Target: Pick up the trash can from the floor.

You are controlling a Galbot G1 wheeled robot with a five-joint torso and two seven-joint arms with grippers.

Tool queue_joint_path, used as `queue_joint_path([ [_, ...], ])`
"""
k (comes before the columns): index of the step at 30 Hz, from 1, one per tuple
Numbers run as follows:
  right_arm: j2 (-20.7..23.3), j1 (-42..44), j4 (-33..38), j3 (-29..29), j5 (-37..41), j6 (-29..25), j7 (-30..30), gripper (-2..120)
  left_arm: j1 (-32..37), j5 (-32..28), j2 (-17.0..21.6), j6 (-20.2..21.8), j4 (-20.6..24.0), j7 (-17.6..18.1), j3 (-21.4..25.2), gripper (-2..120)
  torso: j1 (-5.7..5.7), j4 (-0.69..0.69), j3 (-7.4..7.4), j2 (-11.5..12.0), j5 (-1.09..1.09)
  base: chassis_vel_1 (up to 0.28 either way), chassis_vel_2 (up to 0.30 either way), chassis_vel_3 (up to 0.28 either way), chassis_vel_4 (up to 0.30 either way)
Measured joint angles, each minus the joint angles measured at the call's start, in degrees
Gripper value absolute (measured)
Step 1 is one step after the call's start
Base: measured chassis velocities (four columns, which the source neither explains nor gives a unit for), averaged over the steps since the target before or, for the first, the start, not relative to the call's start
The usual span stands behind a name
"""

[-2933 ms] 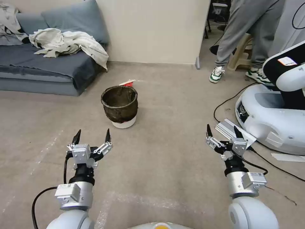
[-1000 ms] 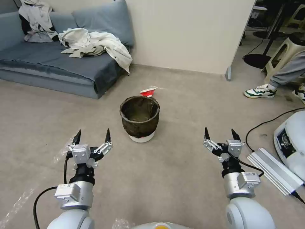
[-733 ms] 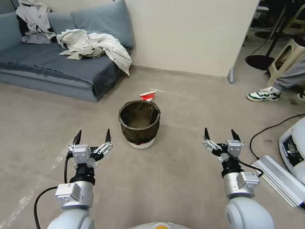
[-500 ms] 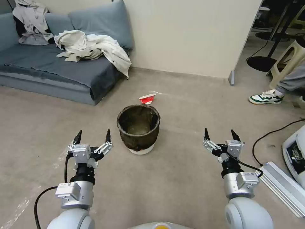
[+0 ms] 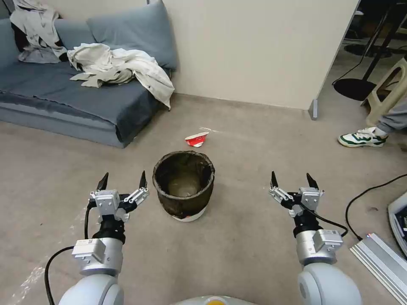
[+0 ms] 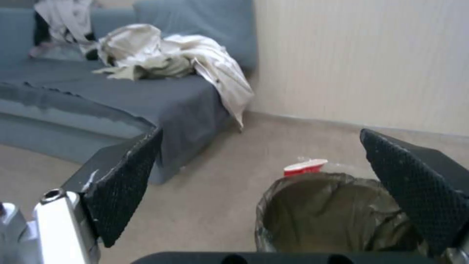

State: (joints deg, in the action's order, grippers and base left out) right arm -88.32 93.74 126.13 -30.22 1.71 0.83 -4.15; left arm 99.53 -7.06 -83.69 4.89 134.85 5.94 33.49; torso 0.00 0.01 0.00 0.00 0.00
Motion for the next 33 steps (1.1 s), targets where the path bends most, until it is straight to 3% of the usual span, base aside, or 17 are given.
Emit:
queue_joint_path([
  [2,0.03,-0.02,-0.04,0.00,0.14,-0.10,0.00,100,-0.47,-1.06,1.06,1.47,-0.02,0.24,0.08,100,0.00,-0.02,0.00,0.00,0.01,-0.041,0.039,0.034,-0.060],
  [5,1.04,0.60,-0.20,-0.80,1.00,0.29,0.11,100,-4.42,-7.27,7.37,8.73,-1.91,3.81,0.56,100,0.00,-0.02,0.00,0.00,0.02,-0.005,0.005,0.008,-0.018],
  [6,1.04,0.60,-0.20,-0.80,1.00,0.29,0.11,100,-4.42,-7.27,7.37,8.73,-1.91,3.81,0.56,100,0.00,-0.02,0.00,0.00,0.02,0.000,0.000,0.000,0.000],
  [8,1.89,1.17,-0.39,-0.91,3.41,0.33,0.19,100,-7.73,-13.16,10.18,13.87,-2.77,6.67,0.24,100,0.00,-0.02,0.00,0.00,0.01,0.000,0.000,0.000,0.000],
  [9,1.89,1.17,-0.39,-0.91,3.41,0.33,0.19,100,-7.73,-13.16,10.18,13.87,-2.77,6.67,0.24,100,0.00,-0.02,0.00,0.00,0.01,0.000,0.000,0.000,0.000],
  [12,3.55,1.40,-1.56,-0.45,7.05,-0.22,0.26,100,-13.39,-19.04,12.75,22.65,-3.75,10.22,-1.10,100,0.00,0.00,0.00,0.00,0.01,0.000,0.000,0.000,0.000],
  [15,3.69,1.34,-2.02,-0.19,7.51,-0.26,0.59,100,-16.65,-21.47,14.03,25.79,-5.39,11.47,-2.24,100,0.00,-0.02,0.00,0.00,0.00,0.000,0.000,0.000,0.000],
  [23,2.64,0.87,-3.73,0.79,6.10,-0.69,0.99,100,-23.25,-22.04,16.45,30.19,-12.90,12.99,-5.33,100,0.00,-0.01,0.00,0.00,0.01,0.000,0.000,0.000,0.000],
  [33,0.48,0.70,-4.91,1.68,2.59,-1.45,0.99,100,-28.91,-25.02,17.55,34.09,-17.47,16.52,-11.00,100,0.00,-0.01,0.00,0.00,0.00,0.000,0.000,0.000,0.000],
])
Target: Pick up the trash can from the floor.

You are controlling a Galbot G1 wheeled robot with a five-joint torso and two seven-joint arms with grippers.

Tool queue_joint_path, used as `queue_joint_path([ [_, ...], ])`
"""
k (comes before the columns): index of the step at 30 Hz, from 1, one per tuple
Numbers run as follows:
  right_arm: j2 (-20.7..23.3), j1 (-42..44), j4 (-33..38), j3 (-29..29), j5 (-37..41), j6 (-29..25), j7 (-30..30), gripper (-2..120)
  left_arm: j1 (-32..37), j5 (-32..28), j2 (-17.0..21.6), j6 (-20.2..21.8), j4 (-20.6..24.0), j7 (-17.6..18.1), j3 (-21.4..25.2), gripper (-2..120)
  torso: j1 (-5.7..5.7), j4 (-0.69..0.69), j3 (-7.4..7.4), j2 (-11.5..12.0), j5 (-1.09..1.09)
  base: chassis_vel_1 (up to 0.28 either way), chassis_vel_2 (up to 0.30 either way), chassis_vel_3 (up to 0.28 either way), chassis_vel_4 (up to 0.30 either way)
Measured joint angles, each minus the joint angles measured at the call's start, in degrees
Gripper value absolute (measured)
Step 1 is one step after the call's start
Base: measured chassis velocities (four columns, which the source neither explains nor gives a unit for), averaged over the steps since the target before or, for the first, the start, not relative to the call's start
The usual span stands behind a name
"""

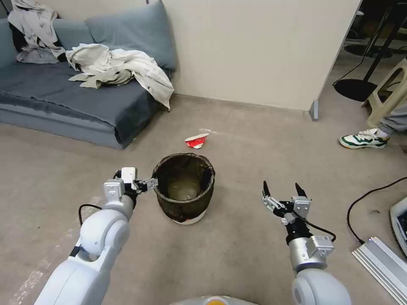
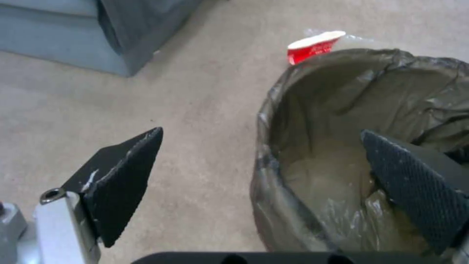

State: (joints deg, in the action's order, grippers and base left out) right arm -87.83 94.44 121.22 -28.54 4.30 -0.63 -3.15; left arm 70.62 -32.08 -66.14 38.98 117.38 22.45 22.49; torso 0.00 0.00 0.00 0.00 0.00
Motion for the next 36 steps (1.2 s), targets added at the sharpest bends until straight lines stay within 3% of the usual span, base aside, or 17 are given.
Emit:
queue_joint_path([
  [15,0.13,0.55,-0.19,-0.22,-0.50,-1.19,0.00,100,-7.12,-3.13,-3.18,3.16,-6.41,5.25,-6.68,100,0.00,0.00,0.00,0.00,0.00,0.000,0.000,0.000,0.000],
  [29,1.43,-0.28,-2.01,-0.63,0.21,-1.21,0.01,100,-14.85,-7.01,-7.05,3.15,-15.69,10.61,-6.48,100,0.00,0.00,0.00,0.00,0.01,0.000,0.000,0.000,0.000],
  [36,1.37,-0.56,-2.48,-0.59,0.26,-1.13,0.02,100,-15.91,-7.44,-6.91,3.16,-17.87,10.61,-5.68,100,0.00,0.00,0.00,0.00,0.00,0.000,0.000,0.000,0.000],
])
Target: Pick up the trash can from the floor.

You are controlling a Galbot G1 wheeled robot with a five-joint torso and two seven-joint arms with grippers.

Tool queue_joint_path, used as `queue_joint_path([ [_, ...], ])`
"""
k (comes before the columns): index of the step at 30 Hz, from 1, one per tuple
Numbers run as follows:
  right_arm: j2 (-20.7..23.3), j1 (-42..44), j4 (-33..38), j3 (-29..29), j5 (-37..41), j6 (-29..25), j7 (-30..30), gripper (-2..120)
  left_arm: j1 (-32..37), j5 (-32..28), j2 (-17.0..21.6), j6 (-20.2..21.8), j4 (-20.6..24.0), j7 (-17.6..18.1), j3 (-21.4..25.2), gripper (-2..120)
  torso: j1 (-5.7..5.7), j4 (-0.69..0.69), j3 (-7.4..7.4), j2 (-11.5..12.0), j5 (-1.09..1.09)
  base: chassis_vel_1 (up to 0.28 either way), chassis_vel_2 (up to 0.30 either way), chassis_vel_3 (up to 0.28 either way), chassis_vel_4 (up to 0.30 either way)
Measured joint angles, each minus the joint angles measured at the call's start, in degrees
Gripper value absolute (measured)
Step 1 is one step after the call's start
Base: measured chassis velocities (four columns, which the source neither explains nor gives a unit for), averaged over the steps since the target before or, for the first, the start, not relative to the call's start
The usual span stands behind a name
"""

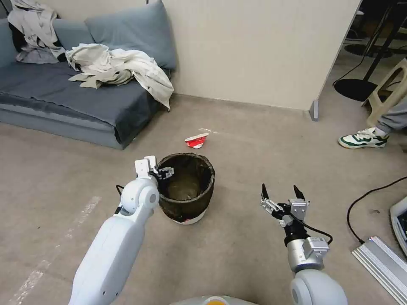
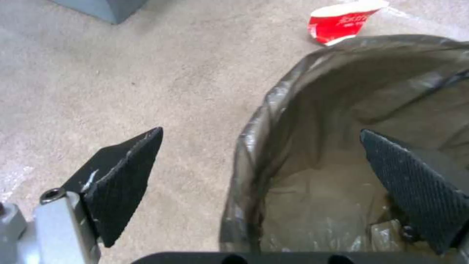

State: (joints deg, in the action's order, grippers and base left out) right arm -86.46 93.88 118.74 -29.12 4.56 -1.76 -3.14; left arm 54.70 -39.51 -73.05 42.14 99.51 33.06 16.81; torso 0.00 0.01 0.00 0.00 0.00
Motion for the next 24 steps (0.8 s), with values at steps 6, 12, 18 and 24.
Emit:
queue_joint_path([
  [6,-0.28,-0.01,-0.19,0.04,-0.15,0.01,0.02,100,-0.40,-0.10,0.03,0.02,-1.85,-0.55,0.16,100,0.00,0.00,0.00,0.00,0.00,0.000,0.000,0.000,0.000],
  [12,-0.35,0.18,-0.19,-0.15,-0.21,0.00,0.02,100,0.52,0.09,0.28,0.02,-2.00,-1.50,0.17,100,0.00,-0.01,0.00,0.00,0.01,0.000,0.000,0.000,0.000],
  [18,-0.51,0.23,-0.16,-0.15,-0.29,0.00,0.02,100,1.74,0.14,0.81,0.02,-1.05,-2.29,0.02,97,-0.01,0.00,0.00,0.00,0.00,0.000,0.000,0.000,0.000],
  [24,-0.71,0.21,-0.15,-0.05,-0.37,-0.03,0.02,100,3.04,0.15,1.03,0.02,-0.39,-2.37,-0.22,92,-0.01,0.00,0.00,0.00,0.00,0.000,0.000,0.000,0.000],
])
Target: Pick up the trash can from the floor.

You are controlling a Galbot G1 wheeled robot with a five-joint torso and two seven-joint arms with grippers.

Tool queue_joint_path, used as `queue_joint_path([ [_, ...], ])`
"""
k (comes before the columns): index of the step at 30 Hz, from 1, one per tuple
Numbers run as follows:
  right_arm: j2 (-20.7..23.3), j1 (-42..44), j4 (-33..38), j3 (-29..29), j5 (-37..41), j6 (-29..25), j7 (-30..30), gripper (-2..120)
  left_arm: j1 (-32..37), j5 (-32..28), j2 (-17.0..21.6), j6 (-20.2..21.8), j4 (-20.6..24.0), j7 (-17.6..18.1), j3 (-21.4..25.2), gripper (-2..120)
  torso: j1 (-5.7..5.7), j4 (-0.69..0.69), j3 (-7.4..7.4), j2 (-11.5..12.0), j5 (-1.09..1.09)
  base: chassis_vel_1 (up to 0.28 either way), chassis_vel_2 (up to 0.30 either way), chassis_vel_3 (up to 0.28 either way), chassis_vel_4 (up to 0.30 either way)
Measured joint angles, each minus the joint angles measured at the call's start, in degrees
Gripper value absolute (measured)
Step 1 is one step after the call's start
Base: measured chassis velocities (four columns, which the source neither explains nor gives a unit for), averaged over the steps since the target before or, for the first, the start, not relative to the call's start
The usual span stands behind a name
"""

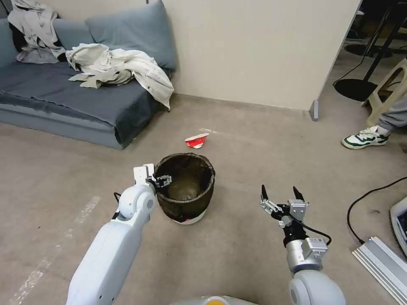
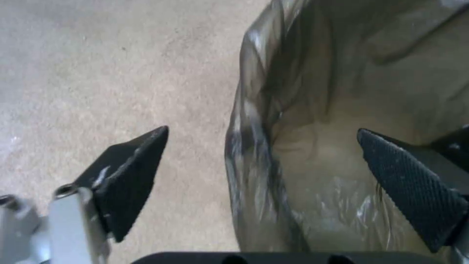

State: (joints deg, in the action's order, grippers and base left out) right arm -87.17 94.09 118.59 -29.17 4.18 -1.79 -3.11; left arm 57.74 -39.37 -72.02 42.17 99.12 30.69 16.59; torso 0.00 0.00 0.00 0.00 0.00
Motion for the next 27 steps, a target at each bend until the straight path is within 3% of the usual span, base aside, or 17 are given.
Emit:
queue_joint_path([
  [10,0.01,-0.13,-0.21,0.12,-0.02,-0.10,0.08,100,1.35,-0.85,0.17,-0.02,0.54,0.72,0.21,53,0.00,0.00,0.00,0.00,0.00,0.000,0.000,0.000,0.000],
  [17,0.35,-0.17,-0.27,0.05,0.13,-0.13,0.12,100,1.42,-1.25,-0.11,-0.03,0.54,1.18,-0.13,31,0.00,0.00,0.00,0.00,0.00,0.000,0.000,0.000,0.000],
  [20,0.47,-0.29,-0.27,0.03,0.35,-0.14,0.14,100,1.46,-1.82,-0.07,-0.03,0.67,1.85,-0.19,15,0.00,0.00,0.00,0.00,0.00,0.000,0.000,0.000,0.000],
  [24,0.46,-0.39,-0.34,0.07,0.37,-0.22,0.20,100,1.46,-2.33,-0.07,-0.05,0.78,2.01,-0.21,6,0.00,-0.02,0.00,0.00,0.01,0.000,0.000,0.000,0.000],
  [27,0.44,-0.40,-0.36,0.08,0.37,-0.29,0.25,100,1.58,-2.46,-0.12,-0.06,0.88,2.22,-0.21,5,0.00,-0.01,0.00,0.00,0.00,0.000,0.000,0.000,0.000],
])
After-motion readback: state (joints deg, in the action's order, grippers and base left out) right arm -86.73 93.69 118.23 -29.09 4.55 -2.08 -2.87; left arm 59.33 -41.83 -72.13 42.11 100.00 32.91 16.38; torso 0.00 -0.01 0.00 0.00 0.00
